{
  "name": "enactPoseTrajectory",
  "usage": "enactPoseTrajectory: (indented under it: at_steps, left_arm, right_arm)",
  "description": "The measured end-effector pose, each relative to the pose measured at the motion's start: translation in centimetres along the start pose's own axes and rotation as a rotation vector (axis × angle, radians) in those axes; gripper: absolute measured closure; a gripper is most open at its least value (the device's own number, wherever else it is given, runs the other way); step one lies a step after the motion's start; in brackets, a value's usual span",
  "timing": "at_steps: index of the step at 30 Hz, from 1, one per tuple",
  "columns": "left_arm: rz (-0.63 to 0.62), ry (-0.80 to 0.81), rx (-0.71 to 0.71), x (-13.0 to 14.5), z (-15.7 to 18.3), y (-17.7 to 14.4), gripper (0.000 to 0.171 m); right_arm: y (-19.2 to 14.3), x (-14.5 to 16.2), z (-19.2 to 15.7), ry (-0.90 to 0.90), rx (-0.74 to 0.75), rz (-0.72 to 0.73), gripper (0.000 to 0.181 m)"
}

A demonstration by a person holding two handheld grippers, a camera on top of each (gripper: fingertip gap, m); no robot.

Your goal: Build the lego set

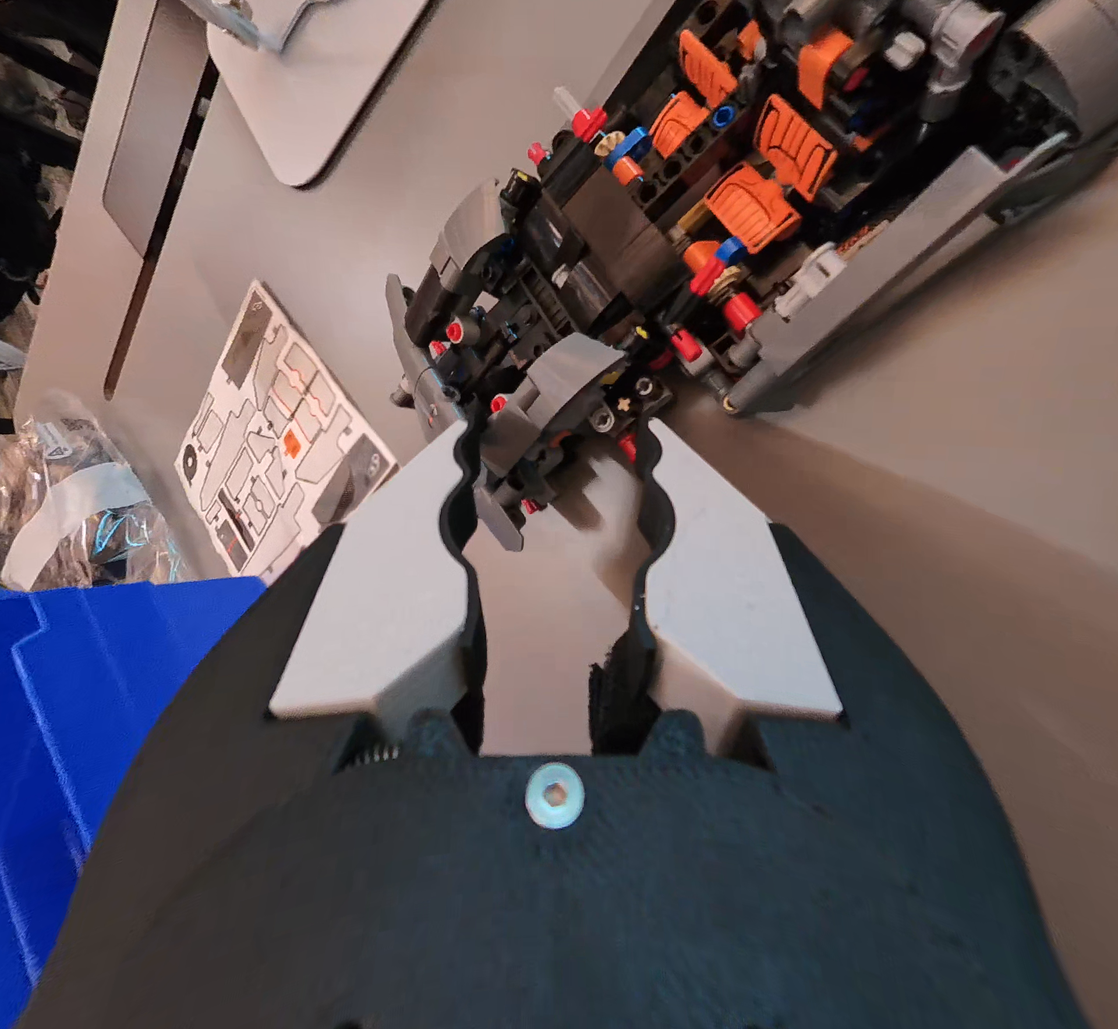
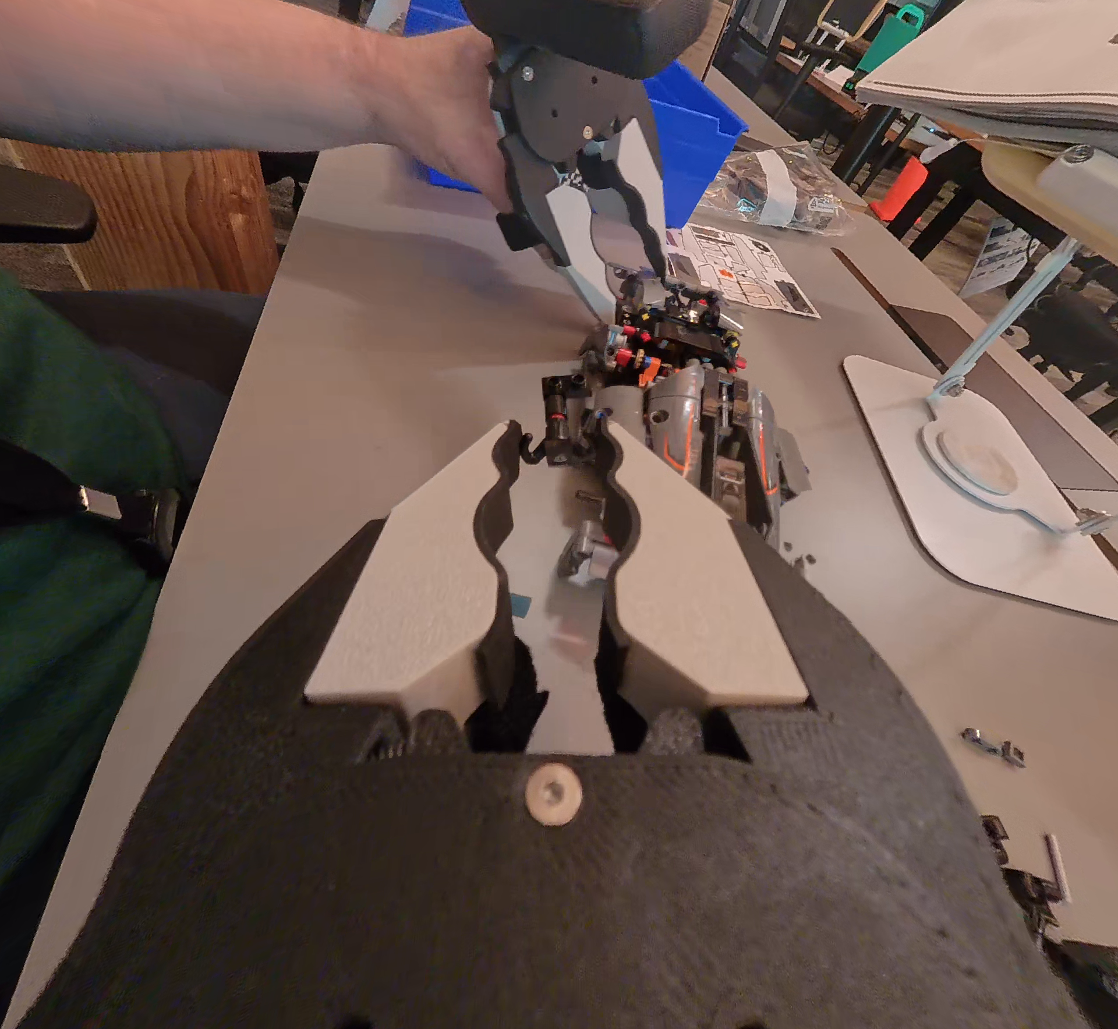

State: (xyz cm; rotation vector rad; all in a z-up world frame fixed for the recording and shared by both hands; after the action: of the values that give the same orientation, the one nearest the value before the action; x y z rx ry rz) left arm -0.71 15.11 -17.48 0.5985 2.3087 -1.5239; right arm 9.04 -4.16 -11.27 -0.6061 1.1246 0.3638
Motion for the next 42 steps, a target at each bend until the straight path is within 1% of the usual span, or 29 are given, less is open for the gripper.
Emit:
enactPoseTrajectory:
  at_steps: [4,8,11,13,17,21,25,28,30,33,35,36,41,42]
  left_arm:
    - [-0.026,-0.022,-0.043,0.6,-1.5,0.1,0.119]
    - [-0.007,-0.059,-0.059,0.8,-1.6,-0.3,0.119]
    - [0.015,-0.103,-0.076,0.8,-1.5,-1.4,0.118]
    - [0.080,-0.141,-0.063,-0.1,-0.6,-2.5,0.118]
    - [0.225,-0.178,0.045,-3.4,3.1,-4.5,0.123]
    - [0.256,-0.146,0.070,-5.2,5.7,-4.6,0.123]
    - [0.326,-0.100,0.085,-8.0,7.6,-4.6,0.123]
    - [0.305,-0.028,0.076,-9.5,8.9,-3.9,0.121]
    - [0.297,-0.009,0.087,-10.2,9.7,-3.2,0.119]
    - [0.261,-0.024,0.090,-10.0,10.3,-1.9,0.117]
    - [0.248,-0.074,0.080,-9.6,10.2,-1.1,0.116]
    - [0.255,-0.097,0.067,-9.5,10.0,-0.9,0.120]
    - [0.273,-0.190,0.016,-9.3,9.2,-0.9,0.125]
    - [0.273,-0.207,-0.008,-9.2,9.1,-0.9,0.122]
  right_arm:
    - [0.1,0.1,0.0,0.010,0.001,-0.003,0.158]
    - [0.2,0.3,0.4,0.010,0.024,-0.015,0.158]
    - [0.3,0.5,0.6,-0.010,0.047,-0.027,0.158]
    - [0.4,0.7,0.7,-0.025,0.060,-0.035,0.158]
    - [0.7,0.9,0.8,-0.051,0.077,-0.053,0.158]
    - [0.9,1.1,0.4,-0.078,0.073,-0.068,0.158]
    - [0.9,1.2,0.3,-0.089,0.072,-0.069,0.158]
    - [0.9,1.2,0.4,-0.085,0.076,-0.069,0.158]
    - [0.9,1.3,0.5,-0.081,0.076,-0.069,0.158]
    - [0.8,1.4,0.5,-0.078,0.077,-0.071,0.158]
    - [0.8,1.4,0.6,-0.073,0.078,-0.069,0.158]
    - [0.8,1.3,0.7,-0.068,0.077,-0.067,0.158]
    - [0.8,1.3,0.7,-0.059,0.075,-0.061,0.158]
    - [0.7,1.3,0.7,-0.059,0.075,-0.061,0.158]
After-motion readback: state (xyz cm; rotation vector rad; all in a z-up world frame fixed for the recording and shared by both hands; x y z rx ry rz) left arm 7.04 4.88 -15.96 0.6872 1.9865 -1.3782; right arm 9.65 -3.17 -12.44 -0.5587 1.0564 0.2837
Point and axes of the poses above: each gripper's, where its closed fingertips meet, y out along the fingers, x out of its underside, z = x × y across the jaws, the point moved 1 cm from there along -y, back along the fingers, and after that the axes turned 7 degrees about x, right-handed, at the moved point
